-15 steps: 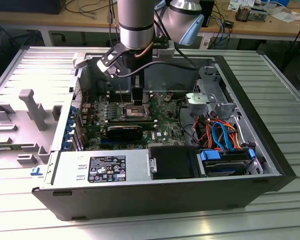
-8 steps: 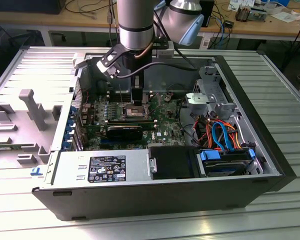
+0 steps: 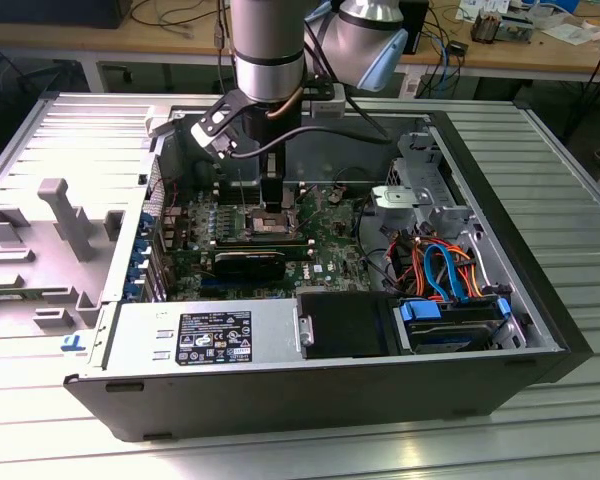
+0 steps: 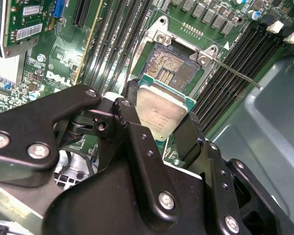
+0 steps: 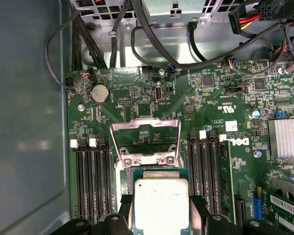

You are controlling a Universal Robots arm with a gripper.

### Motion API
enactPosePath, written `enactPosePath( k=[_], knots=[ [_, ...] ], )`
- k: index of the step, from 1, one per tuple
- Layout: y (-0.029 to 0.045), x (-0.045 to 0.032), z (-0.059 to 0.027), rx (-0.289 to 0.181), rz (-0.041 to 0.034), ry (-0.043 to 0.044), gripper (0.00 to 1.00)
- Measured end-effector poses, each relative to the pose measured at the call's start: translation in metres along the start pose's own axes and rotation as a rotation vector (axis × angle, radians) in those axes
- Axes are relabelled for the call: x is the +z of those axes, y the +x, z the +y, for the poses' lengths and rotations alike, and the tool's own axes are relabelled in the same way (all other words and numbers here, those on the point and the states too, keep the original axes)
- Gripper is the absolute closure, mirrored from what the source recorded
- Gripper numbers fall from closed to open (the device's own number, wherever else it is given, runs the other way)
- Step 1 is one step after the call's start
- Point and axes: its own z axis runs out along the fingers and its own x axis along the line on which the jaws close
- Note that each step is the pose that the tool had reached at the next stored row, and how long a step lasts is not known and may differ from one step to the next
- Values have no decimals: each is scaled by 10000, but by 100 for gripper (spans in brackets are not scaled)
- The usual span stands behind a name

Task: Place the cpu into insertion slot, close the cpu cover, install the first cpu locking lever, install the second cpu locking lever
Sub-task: 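Place the cpu into insertion slot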

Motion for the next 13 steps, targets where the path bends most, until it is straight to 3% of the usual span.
enactPosePath(
  k=[10, 12, 13],
  knots=[
    [0, 16, -1, 0, -1, 0, 46],
    [0, 114, -5, 0, -1, 1, 46],
    [0, 116, -5, -1, 0, 0, 46]
  ],
)
